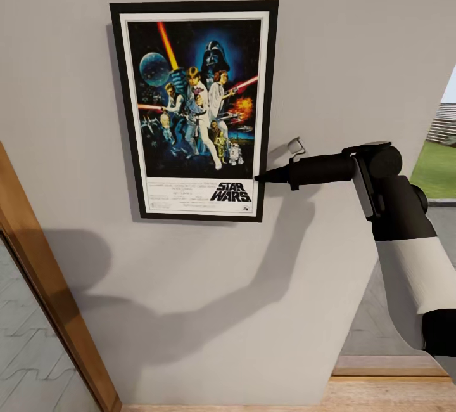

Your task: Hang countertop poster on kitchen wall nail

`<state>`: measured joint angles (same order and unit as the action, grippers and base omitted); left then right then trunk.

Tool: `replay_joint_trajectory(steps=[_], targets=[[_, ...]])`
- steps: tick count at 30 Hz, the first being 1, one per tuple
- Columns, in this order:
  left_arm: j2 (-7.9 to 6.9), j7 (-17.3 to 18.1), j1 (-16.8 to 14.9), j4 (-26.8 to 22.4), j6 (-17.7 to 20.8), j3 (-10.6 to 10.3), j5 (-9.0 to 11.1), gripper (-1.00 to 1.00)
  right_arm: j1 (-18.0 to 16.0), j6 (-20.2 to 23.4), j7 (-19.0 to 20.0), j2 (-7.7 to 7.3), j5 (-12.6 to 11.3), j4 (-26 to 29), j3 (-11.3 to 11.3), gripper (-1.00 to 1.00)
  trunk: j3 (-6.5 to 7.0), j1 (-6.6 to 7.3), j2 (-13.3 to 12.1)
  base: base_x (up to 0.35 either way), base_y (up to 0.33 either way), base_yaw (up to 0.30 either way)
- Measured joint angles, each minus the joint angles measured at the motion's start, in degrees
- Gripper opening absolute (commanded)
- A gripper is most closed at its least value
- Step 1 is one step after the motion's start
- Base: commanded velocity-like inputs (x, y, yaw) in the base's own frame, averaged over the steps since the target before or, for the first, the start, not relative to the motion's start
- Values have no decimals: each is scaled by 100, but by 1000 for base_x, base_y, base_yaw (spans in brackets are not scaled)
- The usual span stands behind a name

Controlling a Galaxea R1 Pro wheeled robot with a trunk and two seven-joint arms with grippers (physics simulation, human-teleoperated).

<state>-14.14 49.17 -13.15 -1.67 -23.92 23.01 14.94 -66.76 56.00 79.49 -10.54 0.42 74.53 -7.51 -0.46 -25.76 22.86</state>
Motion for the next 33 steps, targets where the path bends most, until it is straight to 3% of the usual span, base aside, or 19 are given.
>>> replay_joint_trajectory(steps=[15,16,17,18,33], targets=[[-8,-1,33,0,8,0,0,100,0,0,0,-2,1,0,0,-100,0,2,0,52,0,0],[-8,-1,33,1,8,-4,0,100,-9,-490,-125,-3,-33,-230,38,100,1,0,-5,164,0,0],[-8,0,35,0,9,1,0,100,7,-36,26,-3,-25,-4,5,100,0,2,1,105,0,0],[-9,1,36,-1,9,2,0,100,0,27,51,0,-59,8,2,100,0,3,6,84,0,0],[-9,2,37,-2,9,2,0,100,-1,19,197,2,-89,48,0,100,0,3,8,19,0,0]])
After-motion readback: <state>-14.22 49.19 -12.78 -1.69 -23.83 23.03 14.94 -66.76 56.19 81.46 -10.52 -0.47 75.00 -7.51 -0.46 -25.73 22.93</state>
